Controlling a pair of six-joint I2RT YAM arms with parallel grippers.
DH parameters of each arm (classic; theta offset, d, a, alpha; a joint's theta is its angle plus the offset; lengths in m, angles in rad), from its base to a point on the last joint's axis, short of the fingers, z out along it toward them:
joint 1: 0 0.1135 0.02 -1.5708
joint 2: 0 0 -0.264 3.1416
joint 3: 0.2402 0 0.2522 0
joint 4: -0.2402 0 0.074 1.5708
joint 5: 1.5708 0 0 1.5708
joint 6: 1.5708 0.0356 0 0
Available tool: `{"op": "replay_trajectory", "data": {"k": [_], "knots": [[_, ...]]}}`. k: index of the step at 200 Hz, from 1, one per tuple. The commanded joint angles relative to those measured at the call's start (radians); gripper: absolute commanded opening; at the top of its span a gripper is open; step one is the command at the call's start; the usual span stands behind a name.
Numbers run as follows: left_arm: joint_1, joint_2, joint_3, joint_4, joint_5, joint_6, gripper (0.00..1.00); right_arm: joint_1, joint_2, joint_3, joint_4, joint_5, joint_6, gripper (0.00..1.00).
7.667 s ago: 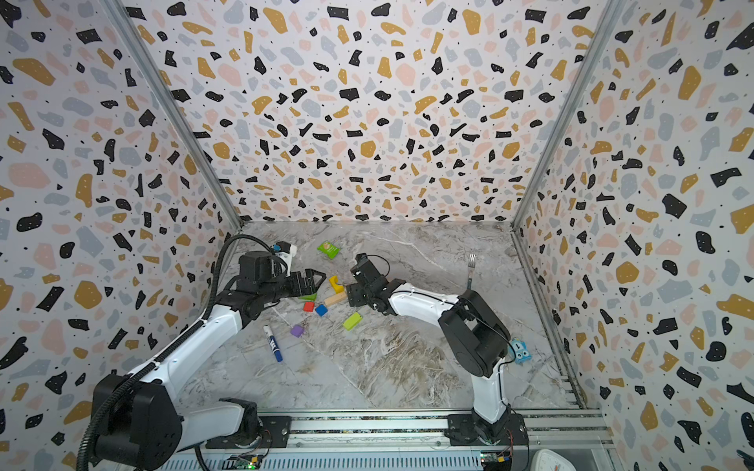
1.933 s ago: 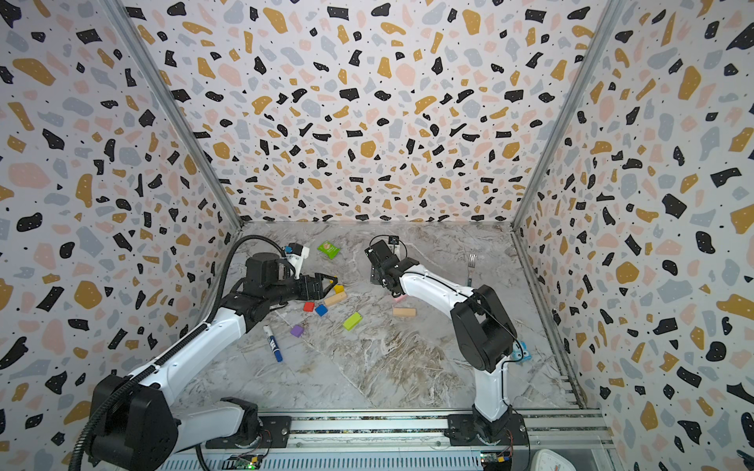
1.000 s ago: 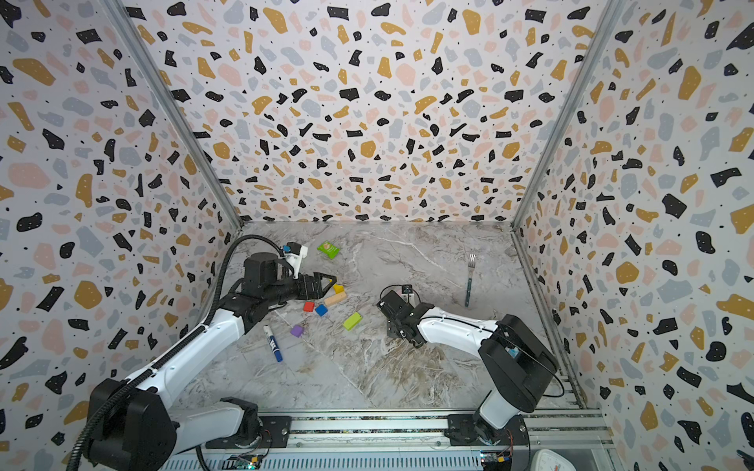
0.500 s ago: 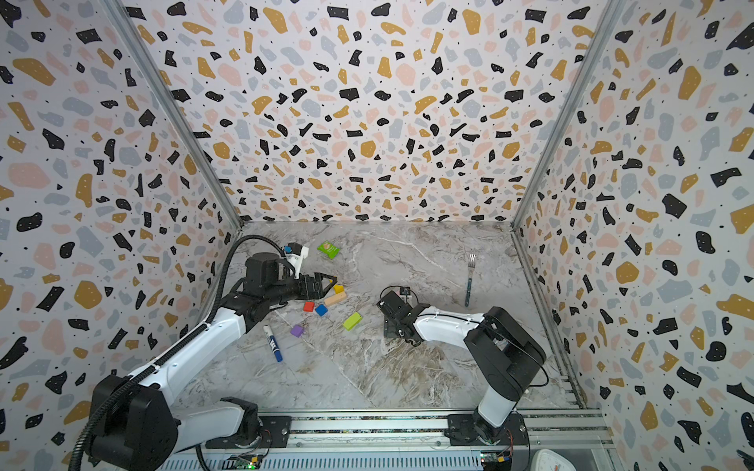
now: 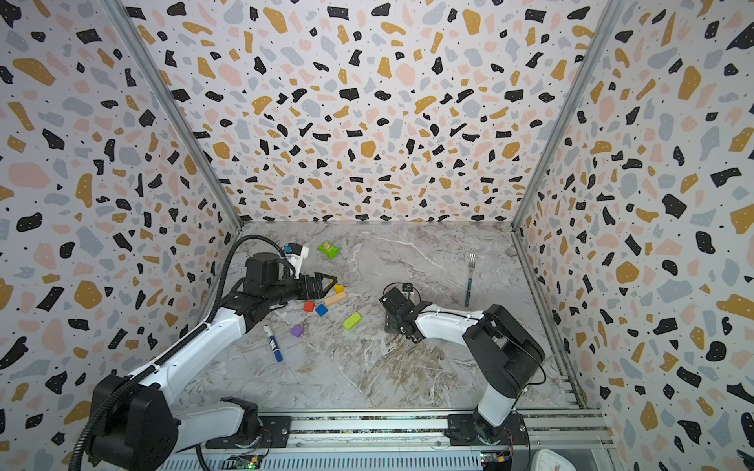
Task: Build the wood block tower
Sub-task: 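Move the held wood bar over another plain wood bar near the pink block, then lower the held wood bar onto the other wood bar with the right gripper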
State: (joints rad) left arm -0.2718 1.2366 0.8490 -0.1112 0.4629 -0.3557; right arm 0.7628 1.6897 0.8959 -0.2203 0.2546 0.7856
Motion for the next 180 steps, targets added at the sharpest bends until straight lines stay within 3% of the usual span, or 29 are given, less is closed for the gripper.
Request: {"op": "replay_trajectory", "data": {"k": [1,180], "knots": [[-0.005,-0.002,-0.007,0.019,0.006,0.004,0.99,-0.015,0.031,0.006,-0.033,-0.006,-0.012,0.71],[-0.006,-0.005,-0.007,0.018,0.005,0.005,0.99,-0.028,0.078,0.030,-0.031,0.000,-0.035,0.76]]}}
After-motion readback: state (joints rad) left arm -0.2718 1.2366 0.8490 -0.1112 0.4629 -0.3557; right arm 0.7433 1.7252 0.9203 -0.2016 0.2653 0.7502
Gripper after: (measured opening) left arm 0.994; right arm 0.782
